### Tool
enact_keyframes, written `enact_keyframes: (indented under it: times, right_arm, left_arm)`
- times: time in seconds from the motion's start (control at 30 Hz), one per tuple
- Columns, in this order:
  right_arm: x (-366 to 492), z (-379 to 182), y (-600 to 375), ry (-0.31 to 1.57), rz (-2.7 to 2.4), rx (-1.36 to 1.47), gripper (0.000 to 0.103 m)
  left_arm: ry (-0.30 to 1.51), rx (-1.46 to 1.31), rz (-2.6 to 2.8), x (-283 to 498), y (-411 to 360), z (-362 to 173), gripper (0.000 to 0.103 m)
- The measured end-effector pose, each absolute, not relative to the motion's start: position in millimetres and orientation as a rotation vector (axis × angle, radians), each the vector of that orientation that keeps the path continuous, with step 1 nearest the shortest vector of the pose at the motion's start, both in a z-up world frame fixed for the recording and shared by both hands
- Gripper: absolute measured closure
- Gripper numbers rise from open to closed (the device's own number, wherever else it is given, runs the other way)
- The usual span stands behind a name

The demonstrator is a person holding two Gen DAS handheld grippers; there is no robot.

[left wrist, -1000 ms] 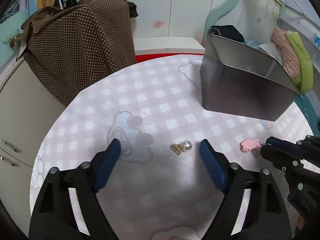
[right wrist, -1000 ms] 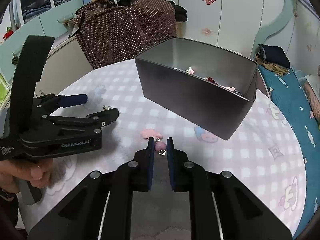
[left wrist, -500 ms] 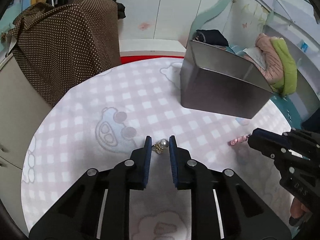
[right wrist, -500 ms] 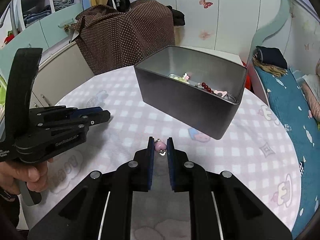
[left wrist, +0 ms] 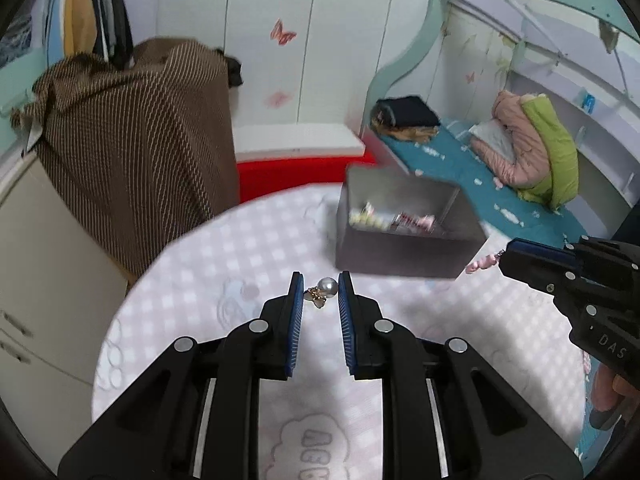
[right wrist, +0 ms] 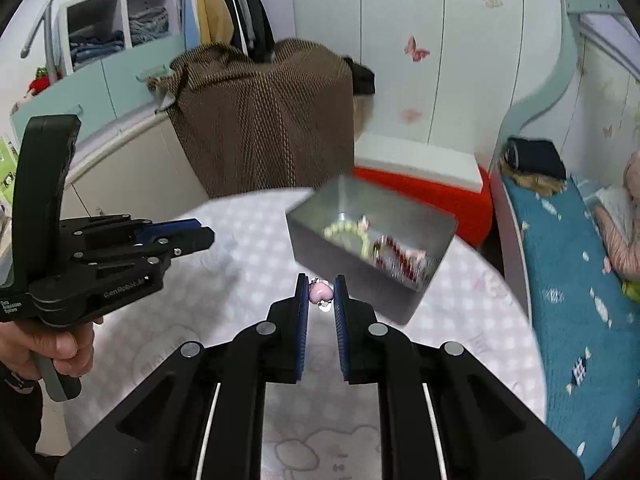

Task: Organize jewelry
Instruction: 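Carry the bow charm and pearl earring into the tin box and open both grippers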

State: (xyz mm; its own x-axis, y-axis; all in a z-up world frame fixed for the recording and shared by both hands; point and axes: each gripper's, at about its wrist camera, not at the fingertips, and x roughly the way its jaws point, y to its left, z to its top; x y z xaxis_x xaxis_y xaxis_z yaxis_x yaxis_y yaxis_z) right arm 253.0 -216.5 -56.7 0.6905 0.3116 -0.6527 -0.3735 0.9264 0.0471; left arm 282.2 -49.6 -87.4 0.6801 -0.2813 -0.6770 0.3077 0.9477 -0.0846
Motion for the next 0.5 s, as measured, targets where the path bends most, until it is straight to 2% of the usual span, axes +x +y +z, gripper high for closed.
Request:
enact_keyframes:
  times: [0.3, 0.5]
  right_arm:
    - [278, 1, -222, 0.589, 0.355, -0.142, 0.092]
    - [306, 16, -235, 0.588, 0.341, -0.101, 0.092]
  left_arm:
    - [0.622, 0.072, -0.387, 297, -77, -17, 0.086]
    - [0.624, 0.032, -0.437, 332, -95, 9, 0.086]
